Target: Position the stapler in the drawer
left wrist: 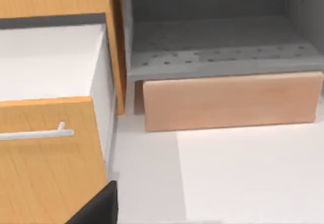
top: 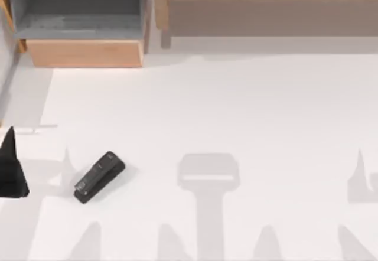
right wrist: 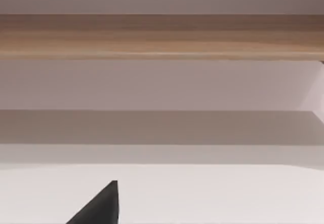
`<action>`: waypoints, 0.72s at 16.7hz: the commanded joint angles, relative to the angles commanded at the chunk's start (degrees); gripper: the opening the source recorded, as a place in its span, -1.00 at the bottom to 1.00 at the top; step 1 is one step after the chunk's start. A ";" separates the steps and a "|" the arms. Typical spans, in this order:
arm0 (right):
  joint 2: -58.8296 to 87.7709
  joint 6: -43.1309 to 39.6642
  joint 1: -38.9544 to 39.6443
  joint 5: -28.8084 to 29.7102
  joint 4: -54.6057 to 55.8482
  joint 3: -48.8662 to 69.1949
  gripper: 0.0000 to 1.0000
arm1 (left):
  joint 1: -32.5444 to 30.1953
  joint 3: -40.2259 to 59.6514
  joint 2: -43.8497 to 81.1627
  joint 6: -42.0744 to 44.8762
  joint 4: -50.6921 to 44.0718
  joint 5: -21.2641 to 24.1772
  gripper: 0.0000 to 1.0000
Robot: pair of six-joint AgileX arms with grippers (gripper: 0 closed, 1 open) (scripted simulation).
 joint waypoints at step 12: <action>0.00 0.00 0.00 0.00 0.00 0.00 1.00 | -14.28 42.14 64.29 11.41 -33.43 -0.01 1.00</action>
